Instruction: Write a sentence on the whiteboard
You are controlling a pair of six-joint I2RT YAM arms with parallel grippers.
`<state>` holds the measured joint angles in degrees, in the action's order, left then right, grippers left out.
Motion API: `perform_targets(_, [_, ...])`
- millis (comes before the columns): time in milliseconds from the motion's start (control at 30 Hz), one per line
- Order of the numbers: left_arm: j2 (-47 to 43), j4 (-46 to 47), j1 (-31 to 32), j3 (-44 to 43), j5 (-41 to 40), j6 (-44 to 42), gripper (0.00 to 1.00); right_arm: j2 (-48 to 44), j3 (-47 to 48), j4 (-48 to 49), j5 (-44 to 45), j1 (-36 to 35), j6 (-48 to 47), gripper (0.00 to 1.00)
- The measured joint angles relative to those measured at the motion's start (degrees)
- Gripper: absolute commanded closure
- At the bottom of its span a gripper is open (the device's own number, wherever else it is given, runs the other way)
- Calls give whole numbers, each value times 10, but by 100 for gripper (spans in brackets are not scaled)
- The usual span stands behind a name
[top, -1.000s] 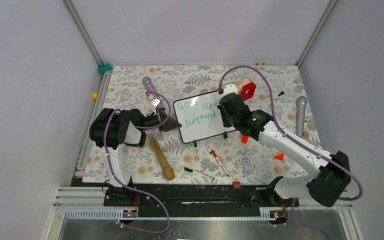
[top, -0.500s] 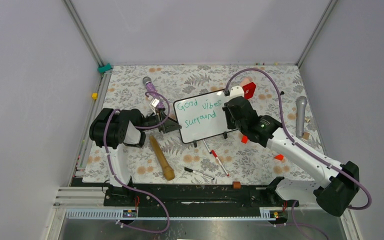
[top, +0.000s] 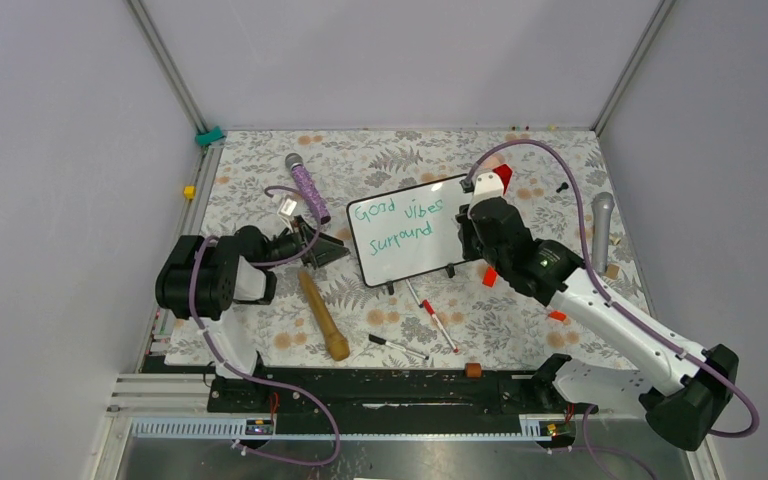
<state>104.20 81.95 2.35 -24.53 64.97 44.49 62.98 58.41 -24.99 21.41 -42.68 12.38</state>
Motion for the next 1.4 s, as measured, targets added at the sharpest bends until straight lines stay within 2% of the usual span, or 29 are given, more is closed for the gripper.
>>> perform_targets(67, [-20,0,-10,11,-3,6,23,-10,-2,0,0,0,1,100])
perform_targets(267, [-85,0,-23,32,-11,47,17,-23,-7,0,-5,0,10,100])
perform_targets(433, [-141,0,-36,53,-20,97,9,-25,-10,0,-23,0,18,100])
perform_targets(633, [-236,-27,-39,53,-22,183,6,-51,-17,1,-46,1,33,100])
perform_targets(733, [-337,-140,-39,45,-24,164,4,-68,-24,2,-50,1,40,100])
perform_targets(767, [-372,-207,-39,35,-26,141,4,-74,-27,2,-50,1,41,100])
perform_targets(833, [-448,-407,-39,-12,-42,59,3,-82,-31,2,-51,1,43,100])
perform_targets(900, [-492,-569,-39,-69,-61,-19,1,-90,-35,2,-51,1,45,100])
perform_targets(967, [-521,-694,-39,-119,-74,-80,1,-95,-39,4,-52,1,47,100])
perform_targets(1067, [-541,-815,-40,-163,-77,-136,1,-101,-42,5,-56,1,50,100])
perform_targets(1200, [-550,-927,-42,-170,-91,-167,1,-104,-43,6,-60,1,50,100])
perform_targets(1267, [-571,-977,-42,-170,-124,-180,1,-105,-44,9,-61,1,50,100])
perform_targets(1400, [-658,-1078,-43,-190,-240,-203,1,-106,-44,15,-61,1,50,100])
